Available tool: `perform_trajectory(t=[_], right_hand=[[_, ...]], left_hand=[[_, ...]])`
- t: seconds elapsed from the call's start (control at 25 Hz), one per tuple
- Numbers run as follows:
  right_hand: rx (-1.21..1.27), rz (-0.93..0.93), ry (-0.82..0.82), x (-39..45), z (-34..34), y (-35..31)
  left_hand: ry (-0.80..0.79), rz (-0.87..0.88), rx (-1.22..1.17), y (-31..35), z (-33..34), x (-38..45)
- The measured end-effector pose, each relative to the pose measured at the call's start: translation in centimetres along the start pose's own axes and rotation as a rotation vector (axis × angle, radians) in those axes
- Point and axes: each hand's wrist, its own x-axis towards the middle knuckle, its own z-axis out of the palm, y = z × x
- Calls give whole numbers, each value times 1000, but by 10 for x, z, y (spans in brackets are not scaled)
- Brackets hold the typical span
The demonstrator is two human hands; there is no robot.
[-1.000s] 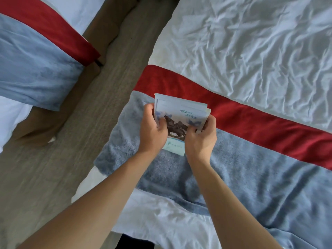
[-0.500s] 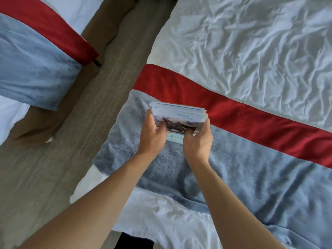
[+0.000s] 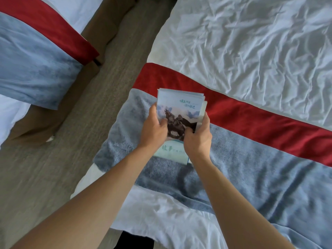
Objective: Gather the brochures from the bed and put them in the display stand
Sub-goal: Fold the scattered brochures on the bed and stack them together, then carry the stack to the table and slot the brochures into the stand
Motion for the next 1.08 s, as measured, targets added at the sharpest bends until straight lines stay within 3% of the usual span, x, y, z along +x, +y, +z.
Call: perform_trajectory(t=[0.2, 0.32, 0.52, 0.72, 0.92, 1.08], right_hand=[[-46, 230, -230, -14, 2, 23], [-98, 174, -303, -22, 7, 33], [-125, 114, -292, -23, 14, 41], [-161, 96, -326, -25, 14, 44], [-192, 38, -352, -22, 12, 35], [-207, 4, -356, -17, 3, 22]], left_hand=[[-150, -166, 161, -28, 0, -13], [-144, -200, 113, -42, -1, -19], [-158, -130, 38, -57, -7, -22], [-190, -48, 154, -60, -8, -33], [-154, -99, 104, -51, -7, -29], [-170, -26, 131, -37, -15, -29]])
